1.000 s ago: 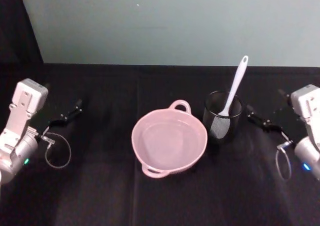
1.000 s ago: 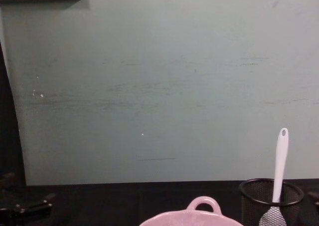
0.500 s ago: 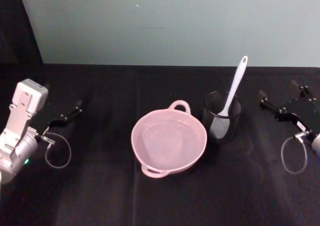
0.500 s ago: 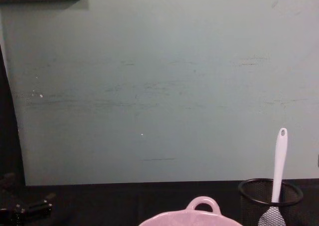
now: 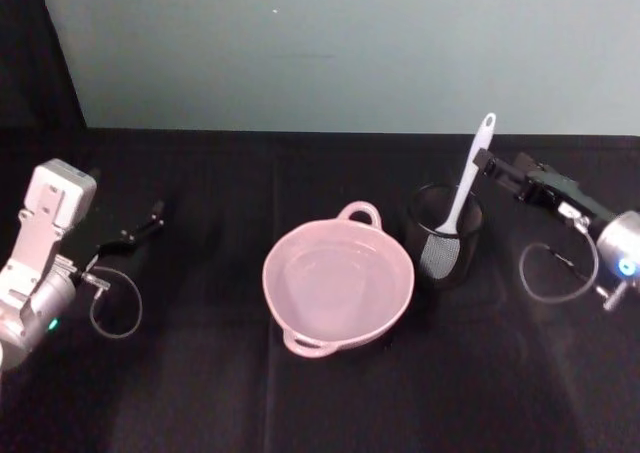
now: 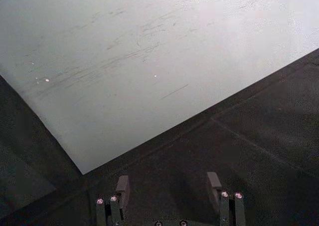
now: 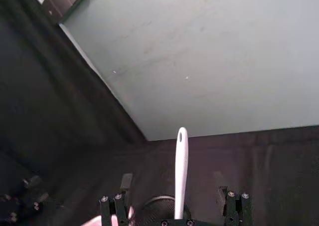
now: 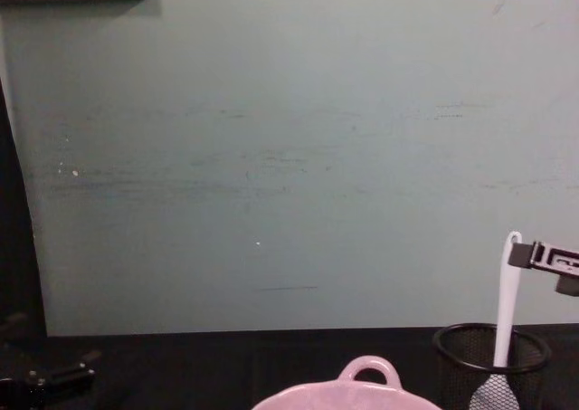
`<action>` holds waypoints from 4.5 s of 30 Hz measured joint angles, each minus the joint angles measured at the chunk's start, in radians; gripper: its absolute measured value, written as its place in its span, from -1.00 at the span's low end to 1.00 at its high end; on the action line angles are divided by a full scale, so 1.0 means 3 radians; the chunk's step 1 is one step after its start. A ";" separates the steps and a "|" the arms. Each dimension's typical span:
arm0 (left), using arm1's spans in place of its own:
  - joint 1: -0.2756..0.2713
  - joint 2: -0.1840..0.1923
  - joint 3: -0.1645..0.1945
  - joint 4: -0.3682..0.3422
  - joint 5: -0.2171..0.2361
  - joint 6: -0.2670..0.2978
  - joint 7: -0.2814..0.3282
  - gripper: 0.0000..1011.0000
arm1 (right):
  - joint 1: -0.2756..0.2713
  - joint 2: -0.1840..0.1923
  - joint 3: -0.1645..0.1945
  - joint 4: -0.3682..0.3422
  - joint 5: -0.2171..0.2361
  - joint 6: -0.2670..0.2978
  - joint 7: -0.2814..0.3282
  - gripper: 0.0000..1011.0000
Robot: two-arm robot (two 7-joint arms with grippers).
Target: Use the one hand to pick up the spoon and stir the clear water in the bowl.
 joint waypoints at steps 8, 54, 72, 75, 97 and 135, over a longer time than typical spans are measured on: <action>0.0000 0.0000 0.0000 0.0000 0.0000 0.0000 0.0000 1.00 | 0.0372 -0.0166 -0.0025 0.0488 0.0428 0.0381 0.0150 0.98; 0.0000 0.0000 0.0000 0.0000 0.0000 0.0000 0.0000 1.00 | 0.0892 -0.0068 -0.0503 0.1164 0.0654 0.0125 0.0877 -0.52; 0.0000 0.0000 0.0000 0.0000 0.0000 0.0000 0.0000 1.00 | 0.0715 0.0264 -0.0669 0.0350 0.0191 -0.0324 0.0603 -0.79; 0.0000 0.0000 0.0000 0.0000 0.0000 0.0000 0.0000 1.00 | 0.0651 0.0346 -0.0640 0.0052 0.0035 -0.0433 0.0511 -0.79; 0.0000 0.0000 0.0000 0.0000 0.0000 0.0000 0.0000 1.00 | 0.0511 0.0557 -0.0425 -0.0782 -0.0271 -0.0522 0.0406 -0.79; 0.0000 0.0000 0.0000 0.0000 0.0000 0.0000 0.0000 1.00 | 0.0643 0.0035 -0.0922 -0.0549 -0.0496 -0.0650 0.0657 -0.79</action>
